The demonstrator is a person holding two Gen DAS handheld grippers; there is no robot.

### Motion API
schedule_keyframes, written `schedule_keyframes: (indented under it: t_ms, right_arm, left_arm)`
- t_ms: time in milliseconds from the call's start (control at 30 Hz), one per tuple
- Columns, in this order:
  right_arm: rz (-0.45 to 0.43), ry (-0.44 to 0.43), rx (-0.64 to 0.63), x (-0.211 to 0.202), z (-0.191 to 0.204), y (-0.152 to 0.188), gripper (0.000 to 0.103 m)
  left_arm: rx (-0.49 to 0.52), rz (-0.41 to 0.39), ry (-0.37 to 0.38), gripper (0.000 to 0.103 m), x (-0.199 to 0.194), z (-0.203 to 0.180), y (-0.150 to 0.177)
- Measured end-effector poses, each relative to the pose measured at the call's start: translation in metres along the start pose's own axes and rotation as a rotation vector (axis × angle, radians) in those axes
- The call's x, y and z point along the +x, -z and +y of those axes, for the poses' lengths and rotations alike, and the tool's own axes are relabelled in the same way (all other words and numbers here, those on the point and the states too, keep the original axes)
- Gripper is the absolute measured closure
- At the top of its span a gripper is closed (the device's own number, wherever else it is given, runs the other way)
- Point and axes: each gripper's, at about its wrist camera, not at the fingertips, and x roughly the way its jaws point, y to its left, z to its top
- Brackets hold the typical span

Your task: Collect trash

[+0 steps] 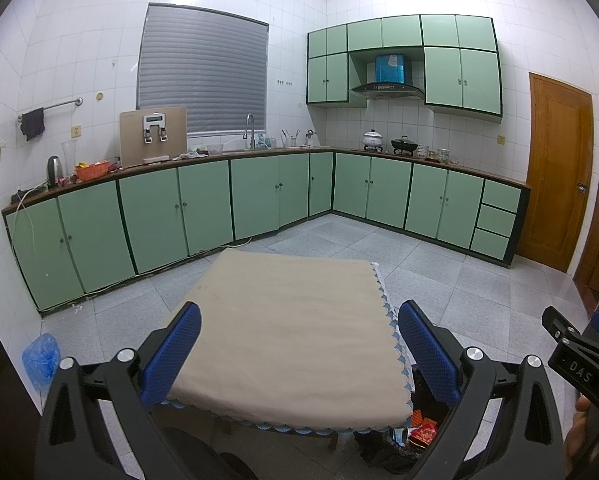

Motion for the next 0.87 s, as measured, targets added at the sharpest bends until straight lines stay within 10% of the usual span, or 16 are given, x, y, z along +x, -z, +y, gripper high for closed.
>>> schedule_keyframes:
  t_ms: [867]
  right_arm:
    - [0.003, 0.0, 0.001, 0.001, -0.001, 0.003, 0.005]
  left_arm:
    - [0.01, -0.001, -0.002, 0.006, 0.002, -0.002, 0.012]
